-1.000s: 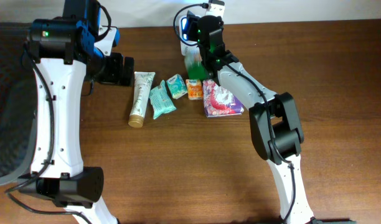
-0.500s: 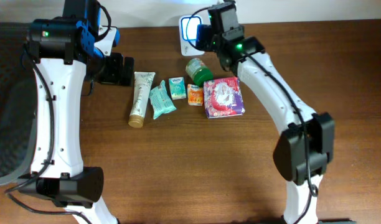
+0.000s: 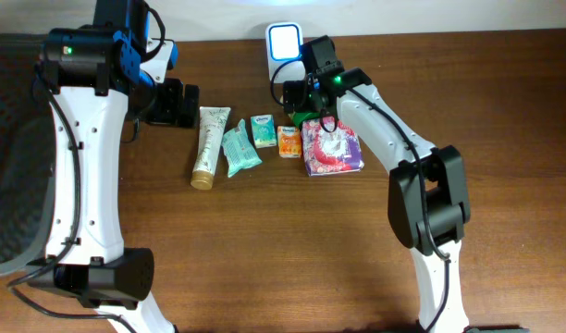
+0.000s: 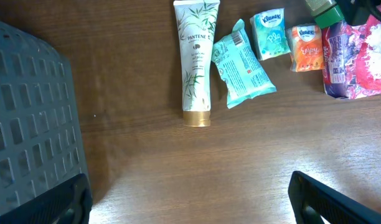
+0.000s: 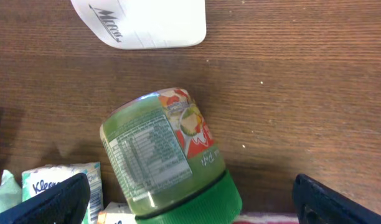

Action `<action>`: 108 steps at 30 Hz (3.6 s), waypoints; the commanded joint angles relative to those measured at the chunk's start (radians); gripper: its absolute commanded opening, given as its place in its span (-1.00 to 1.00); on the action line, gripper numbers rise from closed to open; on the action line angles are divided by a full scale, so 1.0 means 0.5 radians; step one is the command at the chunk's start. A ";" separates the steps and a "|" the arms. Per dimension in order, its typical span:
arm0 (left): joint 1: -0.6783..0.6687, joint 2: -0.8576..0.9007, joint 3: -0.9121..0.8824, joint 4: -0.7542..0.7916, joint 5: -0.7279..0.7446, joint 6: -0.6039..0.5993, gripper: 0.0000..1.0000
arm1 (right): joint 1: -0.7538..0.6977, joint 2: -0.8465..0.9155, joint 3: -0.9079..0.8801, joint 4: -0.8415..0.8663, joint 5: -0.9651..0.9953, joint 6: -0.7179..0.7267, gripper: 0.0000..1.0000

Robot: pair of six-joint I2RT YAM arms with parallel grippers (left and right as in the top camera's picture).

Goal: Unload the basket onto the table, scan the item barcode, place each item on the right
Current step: 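Hold the jar's barcode side in front of the white scanner, then carry the jar right and set it down at the table's right edge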

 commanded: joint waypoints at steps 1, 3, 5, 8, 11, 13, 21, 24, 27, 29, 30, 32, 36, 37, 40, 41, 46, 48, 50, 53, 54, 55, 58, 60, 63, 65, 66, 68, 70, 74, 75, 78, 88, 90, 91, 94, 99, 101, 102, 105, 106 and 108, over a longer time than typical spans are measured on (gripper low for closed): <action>-0.002 -0.018 -0.002 -0.002 -0.014 0.024 0.98 | -0.008 0.093 -0.014 0.090 -0.143 -0.146 0.97; -0.002 -0.018 -0.002 -0.002 -0.014 0.024 0.98 | -0.010 0.124 -0.014 0.155 -0.148 -0.146 0.97; -0.002 -0.018 -0.002 -0.002 -0.014 0.024 0.98 | -0.022 0.172 -0.014 0.222 -0.139 -0.150 0.97; -0.002 -0.018 -0.002 -0.002 -0.014 0.024 0.98 | -0.052 0.246 -0.014 0.261 -0.162 -0.141 0.97; -0.002 -0.018 -0.002 -0.002 -0.014 0.024 0.98 | -0.062 0.275 -0.014 0.263 -0.327 -0.143 0.99; -0.002 -0.018 -0.002 -0.002 -0.014 0.024 0.99 | -0.061 0.274 -0.014 0.269 -0.394 -0.142 0.74; -0.002 -0.018 -0.002 -0.002 -0.014 0.024 0.98 | -0.167 0.090 -0.013 0.257 -1.104 0.018 0.27; -0.002 -0.018 -0.002 -0.002 -0.014 0.024 0.99 | -0.273 0.002 -0.013 0.249 -1.536 0.184 0.28; -0.002 -0.018 -0.002 -0.002 -0.014 0.024 0.98 | -0.407 -0.024 -0.013 0.250 -1.944 0.500 0.27; -0.002 -0.018 -0.002 -0.002 -0.014 0.024 0.98 | -0.481 -0.024 -0.013 0.249 -2.122 0.665 0.26; -0.002 -0.018 -0.002 -0.002 -0.014 0.024 0.98 | -0.513 -0.024 -0.013 0.250 -2.211 0.723 0.25; -0.002 -0.018 -0.002 -0.002 -0.014 0.024 0.98 | -0.564 -0.024 -0.013 0.251 -2.460 0.844 0.25; -0.002 -0.018 -0.002 -0.002 -0.014 0.024 0.98 | -0.581 -0.024 -0.013 0.249 -2.902 0.909 0.25; -0.002 -0.018 -0.002 -0.002 -0.014 0.024 0.98 | -0.575 -0.024 -0.013 0.249 -2.966 0.937 0.24; -0.002 -0.018 -0.002 -0.002 -0.014 0.024 0.99 | -0.537 -0.024 -0.013 0.249 -3.110 0.947 0.26; -0.002 -0.018 -0.002 -0.002 -0.014 0.024 0.99 | -0.517 -0.024 -0.014 0.249 -3.160 0.945 0.27; -0.002 -0.018 -0.002 -0.002 -0.014 0.024 0.98 | -0.426 -0.024 -0.014 0.272 -3.150 0.945 0.27; -0.002 -0.018 -0.002 -0.002 -0.014 0.024 0.98 | -0.408 -0.024 -0.013 0.284 -2.936 0.945 0.27; -0.002 -0.018 -0.002 -0.002 -0.014 0.024 0.98 | -0.399 -0.024 -0.014 0.379 -2.640 0.943 0.33; -0.002 -0.018 -0.002 -0.002 -0.014 0.024 0.98 | -0.395 -0.024 -0.013 0.741 -2.221 0.944 0.33; -0.002 -0.018 -0.002 -0.002 -0.014 0.024 0.98 | -0.389 -0.024 -0.013 0.855 -2.084 0.935 0.37; -0.002 -0.018 -0.002 -0.002 -0.014 0.024 0.98 | -0.382 -0.024 -0.013 0.948 -1.892 0.913 0.39; -0.002 -0.018 -0.002 -0.002 -0.014 0.024 0.98 | -0.343 -0.024 -0.014 1.038 -1.247 0.727 0.39; -0.002 -0.018 -0.002 -0.002 -0.014 0.024 0.98 | -0.259 -0.013 -0.014 1.044 -0.652 0.515 0.41; -0.002 -0.018 -0.002 -0.002 -0.014 0.024 0.99 | -0.123 -0.005 -0.014 1.119 -0.103 0.279 0.43; -0.002 -0.018 -0.002 -0.002 -0.014 0.024 0.98 | -0.057 -0.005 -0.014 1.196 -0.031 0.164 0.44; -0.002 -0.018 -0.002 -0.002 -0.014 0.024 0.98 | -0.043 -0.005 -0.014 1.203 -0.025 0.165 0.44; -0.002 -0.018 -0.002 -0.002 -0.014 0.024 0.98 | -0.033 -0.005 -0.014 1.173 -0.026 0.172 0.48; -0.002 -0.018 -0.002 -0.002 -0.014 0.024 0.98 | -0.040 -0.005 -0.014 1.082 -0.027 0.172 0.51; -0.002 -0.018 -0.002 -0.002 -0.014 0.024 0.98 | -0.046 -0.005 -0.013 0.562 -0.227 0.133 0.74; -0.002 -0.018 -0.002 -0.002 -0.014 0.024 0.98 | -0.044 -0.005 -0.014 0.442 -0.241 0.133 0.75; -0.002 -0.018 -0.002 -0.002 -0.014 0.024 0.98 | -0.023 0.004 -0.014 0.176 -0.239 0.134 0.85; -0.002 -0.018 -0.002 -0.002 -0.014 0.024 0.98 | 0.103 0.124 -0.014 0.173 -0.314 0.134 0.87; -0.002 -0.018 -0.002 -0.002 -0.014 0.024 0.99 | 0.113 0.192 -0.014 0.171 -0.315 0.135 0.87; -0.002 -0.018 -0.002 -0.002 -0.014 0.024 0.98 | 0.117 0.234 -0.014 0.172 -0.320 0.134 0.87; -0.002 -0.018 -0.002 -0.002 -0.014 0.024 0.98 | 0.124 0.292 -0.014 0.166 -0.321 0.134 0.66; -0.002 -0.018 -0.002 -0.002 -0.014 0.024 0.98 | 0.120 0.237 0.108 0.091 -0.323 0.134 -0.11; -0.002 -0.018 -0.002 -0.002 -0.014 0.024 0.98 | 0.120 0.179 0.194 -0.002 -0.331 0.134 -0.11; -0.002 -0.018 -0.002 -0.002 -0.014 0.024 0.98 | 0.120 0.151 0.286 -0.095 -0.372 0.134 -0.11; -0.002 -0.018 -0.002 -0.002 -0.014 0.024 0.98 | 0.065 0.133 0.650 -0.500 -0.724 0.134 -0.10; -0.002 -0.018 -0.002 -0.002 -0.014 0.024 0.98 | 0.034 0.133 0.758 -0.635 -0.866 0.134 -0.08; -0.002 -0.018 -0.002 -0.002 -0.014 0.024 0.98 | -0.028 0.133 0.876 -0.811 -1.133 0.133 -0.03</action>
